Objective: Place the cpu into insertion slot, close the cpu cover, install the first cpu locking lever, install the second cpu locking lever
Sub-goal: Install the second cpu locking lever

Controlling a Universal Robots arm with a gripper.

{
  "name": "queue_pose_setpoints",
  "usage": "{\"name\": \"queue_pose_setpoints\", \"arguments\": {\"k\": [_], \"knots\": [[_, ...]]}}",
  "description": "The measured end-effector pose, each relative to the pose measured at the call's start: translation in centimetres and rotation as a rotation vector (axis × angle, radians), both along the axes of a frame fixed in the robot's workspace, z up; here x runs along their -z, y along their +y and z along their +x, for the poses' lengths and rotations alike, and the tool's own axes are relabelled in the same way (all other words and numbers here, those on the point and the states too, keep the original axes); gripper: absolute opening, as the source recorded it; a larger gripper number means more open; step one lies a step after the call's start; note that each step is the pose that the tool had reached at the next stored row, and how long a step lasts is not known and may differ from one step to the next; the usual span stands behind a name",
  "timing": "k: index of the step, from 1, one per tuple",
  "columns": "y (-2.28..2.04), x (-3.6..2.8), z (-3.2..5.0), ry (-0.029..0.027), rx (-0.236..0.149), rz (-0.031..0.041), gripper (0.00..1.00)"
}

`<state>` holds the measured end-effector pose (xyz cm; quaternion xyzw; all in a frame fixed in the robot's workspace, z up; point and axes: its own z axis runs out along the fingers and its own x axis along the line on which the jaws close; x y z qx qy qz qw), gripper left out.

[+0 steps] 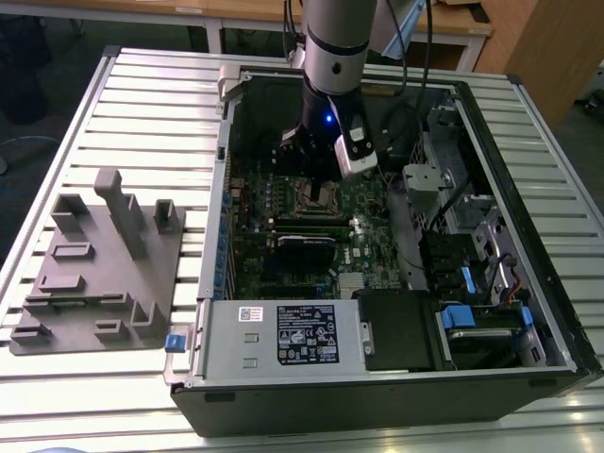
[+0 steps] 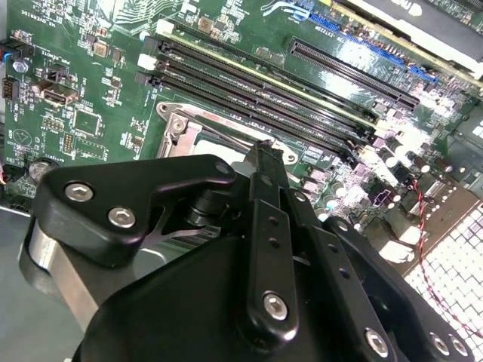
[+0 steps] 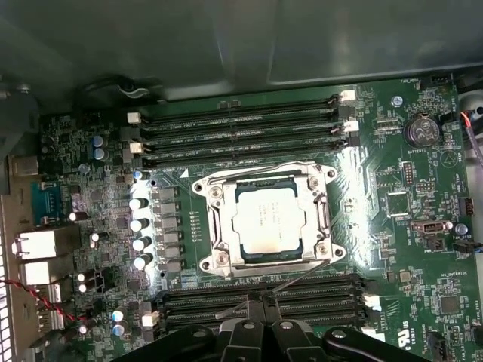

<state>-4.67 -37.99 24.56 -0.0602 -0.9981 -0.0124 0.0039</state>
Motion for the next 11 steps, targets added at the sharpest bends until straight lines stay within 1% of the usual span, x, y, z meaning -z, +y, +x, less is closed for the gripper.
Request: {"name": "queue_pose_setpoints", "arguments": {"k": [11], "knots": [[-0.01,0.58,-0.23,-0.0003,0.000,0.0000,0.11]]}}
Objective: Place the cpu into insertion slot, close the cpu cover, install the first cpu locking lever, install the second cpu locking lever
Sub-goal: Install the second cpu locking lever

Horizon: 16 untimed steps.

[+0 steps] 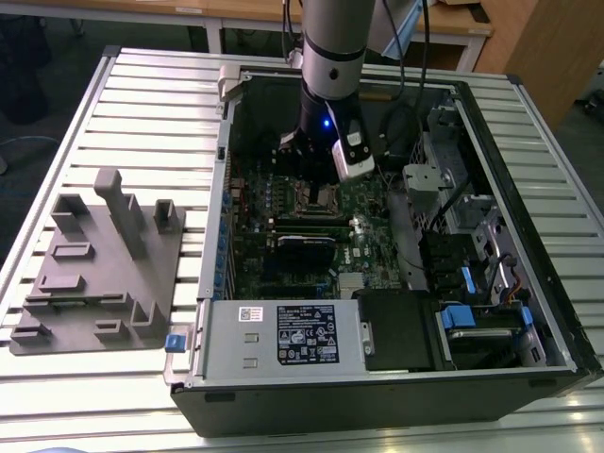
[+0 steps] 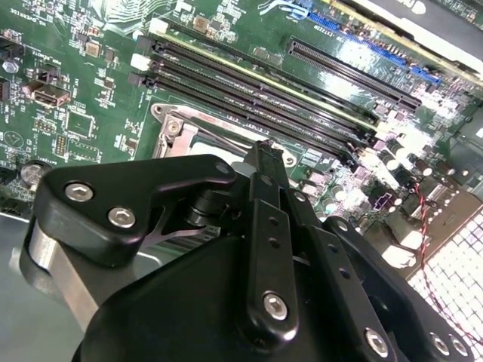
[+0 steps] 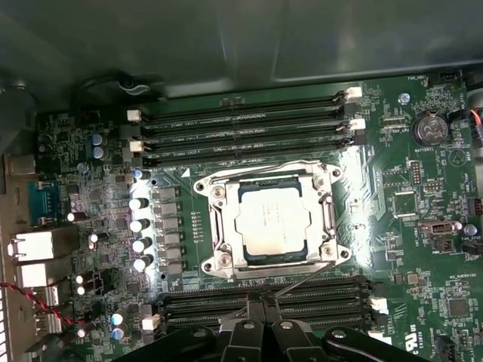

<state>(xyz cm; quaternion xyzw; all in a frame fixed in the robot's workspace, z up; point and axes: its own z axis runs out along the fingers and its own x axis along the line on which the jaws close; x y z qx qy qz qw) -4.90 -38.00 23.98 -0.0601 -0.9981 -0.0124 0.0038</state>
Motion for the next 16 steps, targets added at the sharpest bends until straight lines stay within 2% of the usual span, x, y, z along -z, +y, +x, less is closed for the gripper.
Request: {"name": "queue_pose_setpoints", "arguments": {"k": [6,13,16], "knots": [[0.00,0.03,-0.01,0.0000,0.000,0.0000,0.11],[0.00,0.82,-0.06,-0.0012,0.000,0.0001,0.11],[-0.01,0.86,-0.07,-0.0011,0.000,-0.0001,0.11]]}}
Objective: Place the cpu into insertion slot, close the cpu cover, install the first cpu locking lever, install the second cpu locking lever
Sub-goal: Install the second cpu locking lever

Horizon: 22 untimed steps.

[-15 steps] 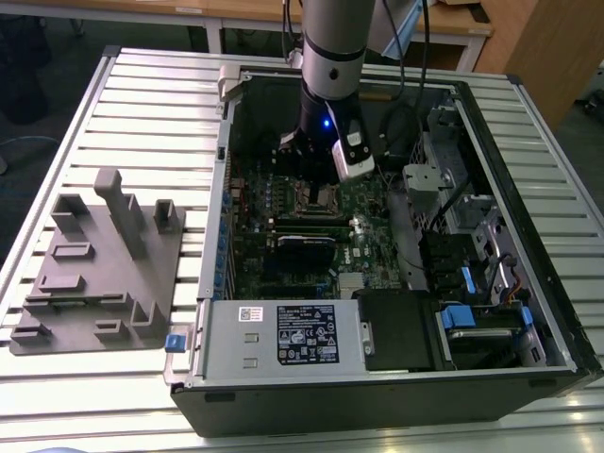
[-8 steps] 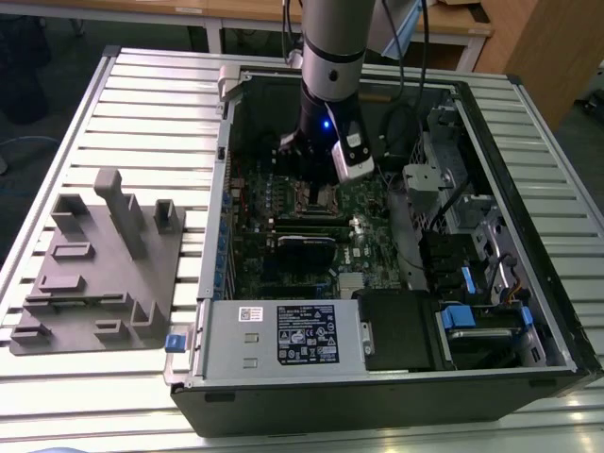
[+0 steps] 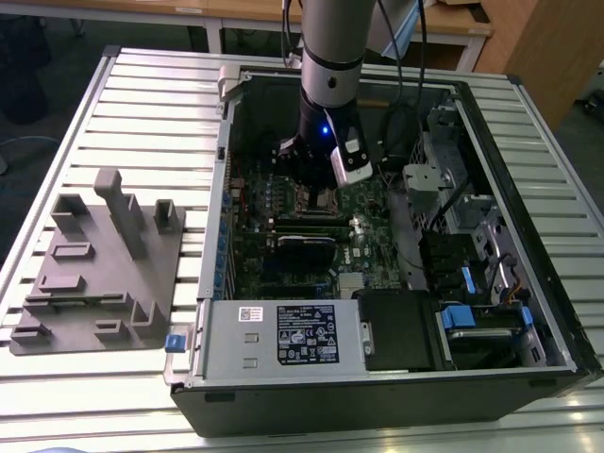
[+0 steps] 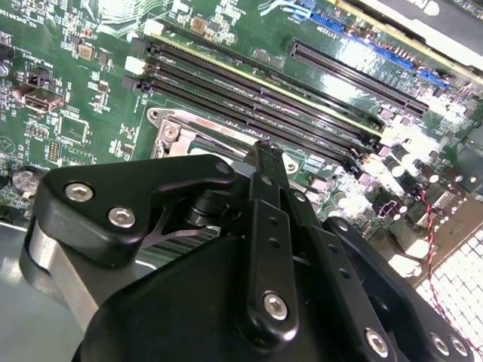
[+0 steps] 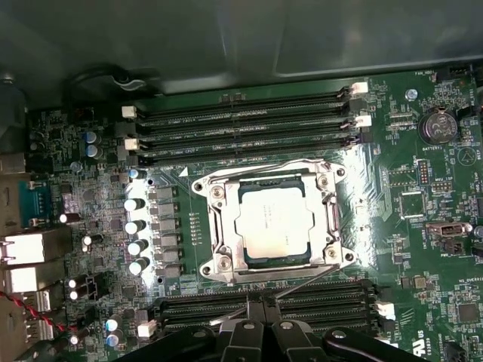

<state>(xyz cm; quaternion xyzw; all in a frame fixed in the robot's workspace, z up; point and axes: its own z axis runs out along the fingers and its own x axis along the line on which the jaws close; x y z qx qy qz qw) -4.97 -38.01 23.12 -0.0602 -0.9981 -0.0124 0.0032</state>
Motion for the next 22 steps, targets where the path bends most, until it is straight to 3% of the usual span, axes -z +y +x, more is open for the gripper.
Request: {"name": "queue_pose_setpoints", "arguments": {"k": [22], "knots": [[0.00,0.16,-0.39,-0.0033,0.000,0.0000,0.11]]}}
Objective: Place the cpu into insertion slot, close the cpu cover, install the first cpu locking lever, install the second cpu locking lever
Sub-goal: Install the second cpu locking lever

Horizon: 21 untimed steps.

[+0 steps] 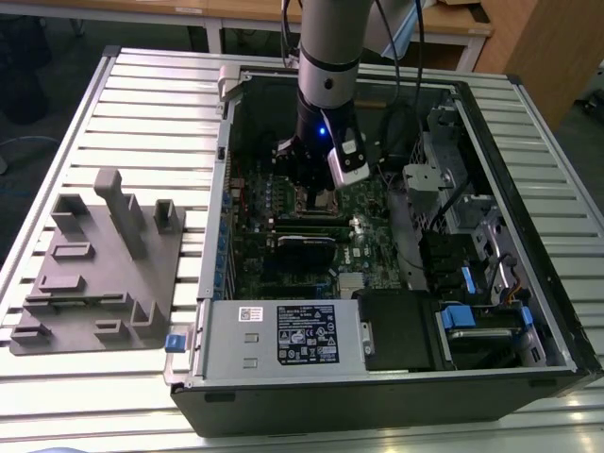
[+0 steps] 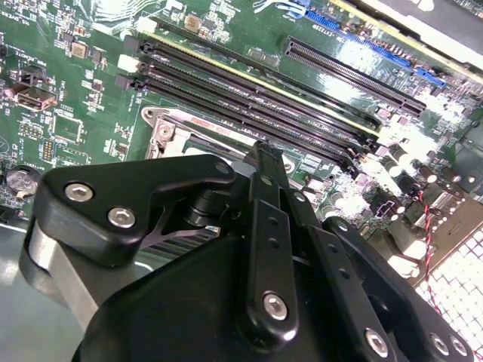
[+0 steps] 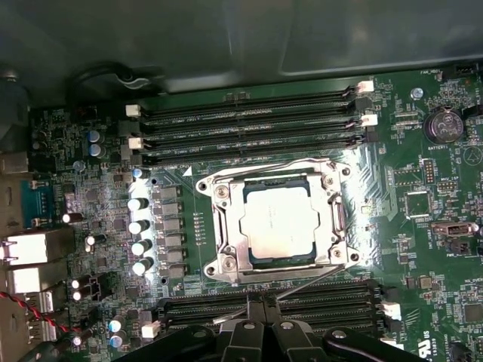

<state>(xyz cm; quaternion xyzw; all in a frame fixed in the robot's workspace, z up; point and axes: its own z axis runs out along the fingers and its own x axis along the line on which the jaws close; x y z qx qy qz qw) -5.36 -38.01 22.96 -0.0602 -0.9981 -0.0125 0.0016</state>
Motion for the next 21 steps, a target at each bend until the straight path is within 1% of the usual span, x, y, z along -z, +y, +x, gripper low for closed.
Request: {"name": "queue_pose_setpoints", "arguments": {"k": [4,5,8,11,19,21], "knots": [[0.00,0.16,-0.36,-0.0006,0.000,0.0000,0.11],[-0.01,0.55,-1.02,-0.0012,0.000,0.0001,0.11],[-0.04,1.04,-1.45,-0.0012,0.000,0.0002,0.11],[-0.06,1.37,-1.76,-0.0012,0.000,0.0001,0.11],[-0.06,1.51,-1.81,-0.0012,0.000,0.0003,0.11],[-0.06,1.78,-1.81,-0.0012,0.000,0.0003,0.11]]}}
